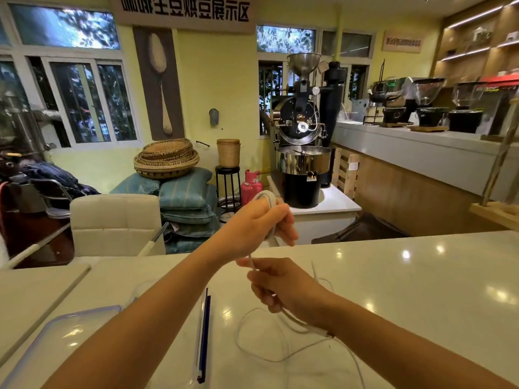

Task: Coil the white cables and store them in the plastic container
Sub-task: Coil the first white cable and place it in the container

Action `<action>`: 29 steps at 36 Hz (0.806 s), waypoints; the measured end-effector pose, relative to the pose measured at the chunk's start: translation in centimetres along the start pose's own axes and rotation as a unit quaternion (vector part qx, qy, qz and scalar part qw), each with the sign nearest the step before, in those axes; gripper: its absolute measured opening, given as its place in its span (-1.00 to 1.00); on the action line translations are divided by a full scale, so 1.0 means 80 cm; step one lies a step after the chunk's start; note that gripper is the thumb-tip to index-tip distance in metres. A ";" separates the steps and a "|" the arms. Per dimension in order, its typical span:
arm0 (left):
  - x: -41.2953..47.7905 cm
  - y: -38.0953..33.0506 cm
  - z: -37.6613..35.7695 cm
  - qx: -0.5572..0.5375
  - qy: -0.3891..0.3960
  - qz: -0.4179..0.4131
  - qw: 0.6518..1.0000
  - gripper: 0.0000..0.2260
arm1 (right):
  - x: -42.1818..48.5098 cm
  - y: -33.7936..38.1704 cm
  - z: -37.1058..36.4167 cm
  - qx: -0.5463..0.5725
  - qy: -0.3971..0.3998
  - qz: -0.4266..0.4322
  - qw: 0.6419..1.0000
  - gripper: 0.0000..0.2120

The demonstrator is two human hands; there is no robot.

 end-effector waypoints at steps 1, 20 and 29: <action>0.000 0.005 0.003 0.029 -0.011 0.002 1.000 -0.74 | -0.003 0.002 0.003 -0.043 -0.005 -0.006 0.999 -0.74; -0.050 0.043 -0.011 -0.076 0.191 0.092 0.974 -0.73 | -0.049 0.143 0.066 -0.365 0.090 0.060 0.925 -0.87; -0.079 -0.021 -0.057 -0.350 0.387 0.054 0.851 -0.78 | -0.045 0.166 0.076 -0.231 0.051 0.202 0.950 -0.83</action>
Point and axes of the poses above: each hand's wrist, its own x-axis towards the middle knuckle, its own z-axis out of the back of the hand, y = z × x, the point moved 8 cm from there along x, towards the middle knuckle, and after that the axes turned 7 degrees about -y, right-handed, at the moved point
